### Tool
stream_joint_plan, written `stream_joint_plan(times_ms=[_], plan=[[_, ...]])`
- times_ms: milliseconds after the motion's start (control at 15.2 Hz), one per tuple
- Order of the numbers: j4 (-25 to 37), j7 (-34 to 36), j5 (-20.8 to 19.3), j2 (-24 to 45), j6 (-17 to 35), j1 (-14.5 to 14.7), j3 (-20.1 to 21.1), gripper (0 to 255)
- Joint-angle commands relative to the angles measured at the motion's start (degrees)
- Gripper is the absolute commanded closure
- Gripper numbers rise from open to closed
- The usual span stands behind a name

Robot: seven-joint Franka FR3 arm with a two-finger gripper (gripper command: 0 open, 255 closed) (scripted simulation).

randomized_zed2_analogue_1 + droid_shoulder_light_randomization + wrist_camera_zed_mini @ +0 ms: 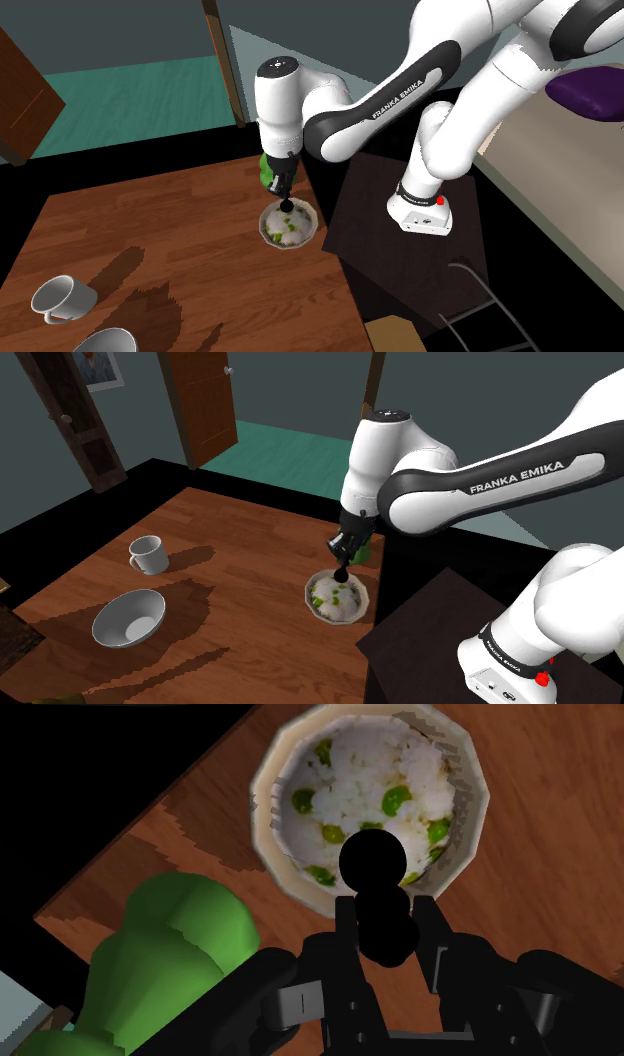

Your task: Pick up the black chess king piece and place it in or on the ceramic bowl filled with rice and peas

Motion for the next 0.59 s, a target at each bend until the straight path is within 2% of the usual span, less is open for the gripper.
stream_joint_plan(times_ms=[0, 528], plan=[[-0.84, 0.33, -0.2, 1.11, 1.95, -0.13, 0.44, 255], [-3.82, 1.87, -1.67, 6.03, 9.64, -0.97, 2.06, 255]])
